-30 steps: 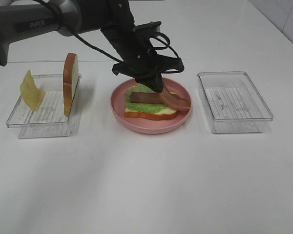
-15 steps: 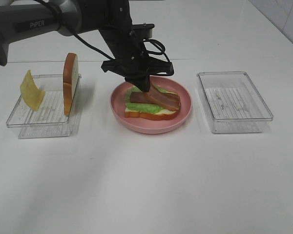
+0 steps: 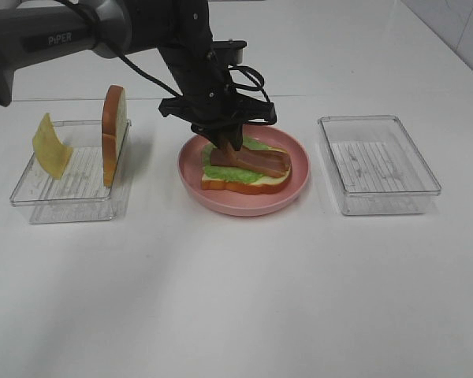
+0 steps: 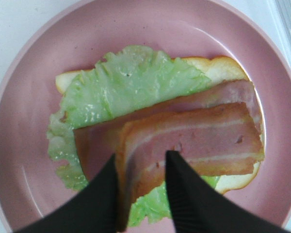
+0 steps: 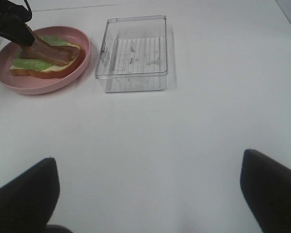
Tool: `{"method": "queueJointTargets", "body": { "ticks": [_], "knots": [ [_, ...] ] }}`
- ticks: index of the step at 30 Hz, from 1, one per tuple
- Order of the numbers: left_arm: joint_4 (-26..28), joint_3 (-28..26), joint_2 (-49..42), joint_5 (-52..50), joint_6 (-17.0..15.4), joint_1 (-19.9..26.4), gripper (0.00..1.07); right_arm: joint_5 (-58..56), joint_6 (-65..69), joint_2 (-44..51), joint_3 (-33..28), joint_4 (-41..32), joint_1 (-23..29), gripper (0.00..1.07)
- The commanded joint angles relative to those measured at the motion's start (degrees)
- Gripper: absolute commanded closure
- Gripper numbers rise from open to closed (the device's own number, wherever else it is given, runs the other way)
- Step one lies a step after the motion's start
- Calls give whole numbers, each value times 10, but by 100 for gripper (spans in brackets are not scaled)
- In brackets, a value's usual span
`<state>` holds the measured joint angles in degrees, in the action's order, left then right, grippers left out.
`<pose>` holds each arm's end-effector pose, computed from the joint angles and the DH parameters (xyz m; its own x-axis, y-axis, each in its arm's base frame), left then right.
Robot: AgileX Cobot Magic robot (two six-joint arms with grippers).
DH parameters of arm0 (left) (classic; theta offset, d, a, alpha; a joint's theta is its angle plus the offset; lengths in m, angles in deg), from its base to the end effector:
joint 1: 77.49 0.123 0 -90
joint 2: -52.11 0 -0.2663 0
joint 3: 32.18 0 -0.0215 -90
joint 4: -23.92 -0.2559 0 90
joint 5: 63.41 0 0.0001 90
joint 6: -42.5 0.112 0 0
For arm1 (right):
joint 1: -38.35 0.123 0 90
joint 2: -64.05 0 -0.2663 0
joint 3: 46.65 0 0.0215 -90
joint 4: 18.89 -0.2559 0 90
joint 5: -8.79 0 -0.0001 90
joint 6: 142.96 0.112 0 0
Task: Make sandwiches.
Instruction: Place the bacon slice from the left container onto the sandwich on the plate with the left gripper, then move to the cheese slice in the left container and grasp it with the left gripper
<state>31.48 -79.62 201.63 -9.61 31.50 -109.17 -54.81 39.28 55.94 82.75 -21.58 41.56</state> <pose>0.4448 -0.2885 0.1241 -0.8965 0.2413 -0.3717 0.3322 0.9210 -0.2033 0.0381 0.0069 0.2520 -0.5378 0.0298 -0.8425 -0.0593 0.9956 0.0731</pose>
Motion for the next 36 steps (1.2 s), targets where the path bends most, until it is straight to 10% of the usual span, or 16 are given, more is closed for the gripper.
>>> {"method": "queueJointTargets", "body": {
  "ticks": [1, 24, 36],
  "knots": [
    [-7, -11, -12, 5, -7, 1, 13, 6, -3, 11, -2, 2, -2, 14],
    [-96, -199, -57, 218, 6, 6, 6, 6, -3, 11, -2, 2, -2, 14],
    [-92, -179, -147, 218, 56, 159, 6, 6, -3, 11, -2, 2, -2, 14]
  ]
}}
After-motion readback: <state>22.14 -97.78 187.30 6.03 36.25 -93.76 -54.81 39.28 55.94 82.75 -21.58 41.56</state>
